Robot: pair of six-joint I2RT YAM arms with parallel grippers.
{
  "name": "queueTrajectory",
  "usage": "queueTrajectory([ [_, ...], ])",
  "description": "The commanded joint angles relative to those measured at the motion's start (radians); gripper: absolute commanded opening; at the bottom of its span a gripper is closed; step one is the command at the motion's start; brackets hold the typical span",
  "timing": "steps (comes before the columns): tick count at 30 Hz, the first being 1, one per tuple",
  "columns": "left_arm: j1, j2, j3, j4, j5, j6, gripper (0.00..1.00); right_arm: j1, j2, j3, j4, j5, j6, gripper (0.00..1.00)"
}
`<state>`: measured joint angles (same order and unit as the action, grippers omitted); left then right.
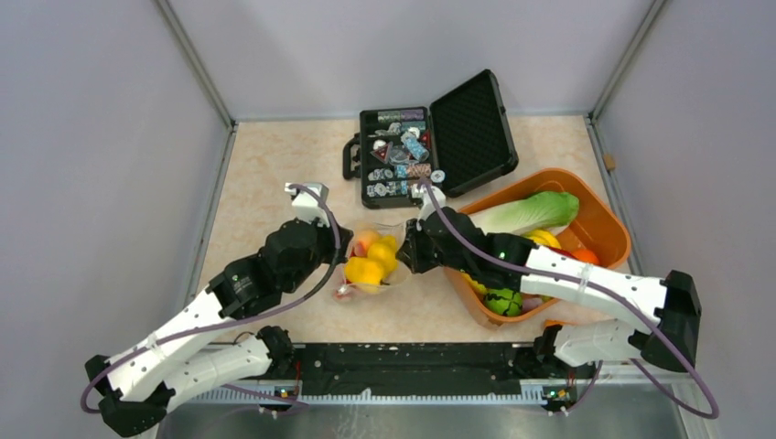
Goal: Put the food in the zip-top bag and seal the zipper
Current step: Adjust the zipper food storage bag at the center of the board.
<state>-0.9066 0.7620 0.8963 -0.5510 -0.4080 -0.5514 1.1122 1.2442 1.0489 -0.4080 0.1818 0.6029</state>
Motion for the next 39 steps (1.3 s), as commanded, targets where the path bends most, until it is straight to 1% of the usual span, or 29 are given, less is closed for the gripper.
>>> queueTrajectory([
  [1, 0.002, -0.034, 0.066, 0.006, -0.038, 0.019, 0.0, 0.014, -0.062, 0.035, 0.17, 0.0, -0.026, 0.0],
  [4, 0.002, -0.048, 0.104, -0.059, -0.124, 0.068, 0.0, 0.014, -0.029, 0.105, 0.223, -0.025, -0.071, 0.0],
  [7, 0.002, -0.07, 0.15, -0.119, -0.222, 0.11, 0.0, 0.015, 0.065, 0.243, 0.257, -0.112, -0.126, 0.0],
  [9, 0.002, -0.084, 0.173, -0.163, -0.3, 0.112, 0.0, 0.014, 0.168, 0.384, 0.208, -0.198, -0.18, 0.0],
  [10, 0.002, -0.09, 0.172, -0.192, -0.336, 0.106, 0.0, 0.014, 0.227, 0.456, 0.149, -0.196, -0.19, 0.0],
  [11, 0.002, -0.095, 0.164, -0.214, -0.386, 0.096, 0.0, 0.015, 0.282, 0.526, 0.058, -0.105, -0.185, 0.0],
  [12, 0.003, -0.094, 0.144, -0.234, -0.405, 0.089, 0.0, 0.015, 0.329, 0.586, -0.027, -0.01, -0.168, 0.0],
  [13, 0.003, -0.09, 0.13, -0.258, -0.408, 0.08, 0.0, 0.015, 0.369, 0.623, -0.087, 0.034, -0.17, 0.0],
  [14, 0.003, -0.077, 0.12, -0.29, -0.404, 0.052, 0.0, 0.015, 0.383, 0.614, -0.077, 0.021, -0.192, 0.0],
  [15, 0.003, -0.066, 0.115, -0.322, -0.393, 0.009, 0.0, 0.013, 0.391, 0.595, -0.047, -0.026, -0.204, 0.0],
  [17, 0.003, -0.063, 0.096, -0.311, -0.333, -0.015, 0.0, 0.01, 0.422, 0.59, -0.027, -0.162, -0.211, 0.0],
  [19, 0.003, -0.091, 0.09, -0.284, -0.314, -0.02, 0.0, 0.011, 0.44, 0.616, -0.046, -0.126, -0.172, 0.0],
  [20, 0.003, -0.108, 0.095, -0.265, -0.32, -0.016, 0.0, 0.011, 0.422, 0.596, -0.009, -0.129, -0.17, 0.0],
  [22, 0.003, -0.142, 0.129, -0.256, -0.328, 0.011, 0.0, 0.01, 0.371, 0.506, 0.125, -0.174, -0.164, 0.0],
  [23, 0.003, -0.153, 0.156, -0.26, -0.331, 0.029, 0.0, 0.006, 0.353, 0.446, 0.212, -0.224, -0.163, 0.0],
  [24, 0.003, -0.162, 0.174, -0.261, -0.334, 0.051, 0.0, 0.001, 0.348, 0.428, 0.237, -0.261, -0.161, 0.0],
  [25, 0.003, -0.167, 0.186, -0.26, -0.335, 0.077, 0.0, -0.006, 0.356, 0.43, 0.222, -0.271, -0.156, 0.0],
  [28, 0.003, -0.16, 0.152, -0.242, -0.331, 0.116, 0.0, -0.023, 0.399, 0.439, 0.126, -0.213, -0.136, 0.0],
  [30, 0.003, -0.144, 0.114, -0.243, -0.284, 0.076, 0.0, -0.037, 0.416, 0.417, 0.09, -0.188, -0.107, 0.0],
  [34, 0.003, -0.135, -0.01, -0.159, -0.133, -0.028, 0.0, -0.041, 0.375, 0.31, 0.106, -0.097, -0.077, 0.0],
  [37, 0.003, -0.131, -0.083, -0.097, -0.064, -0.074, 0.0, -0.048, 0.322, 0.244, 0.121, -0.082, -0.073, 0.0],
  [39, 0.003, -0.118, -0.096, -0.065, -0.049, -0.072, 0.0, -0.061, 0.297, 0.219, 0.115, -0.099, -0.075, 0.07],
])
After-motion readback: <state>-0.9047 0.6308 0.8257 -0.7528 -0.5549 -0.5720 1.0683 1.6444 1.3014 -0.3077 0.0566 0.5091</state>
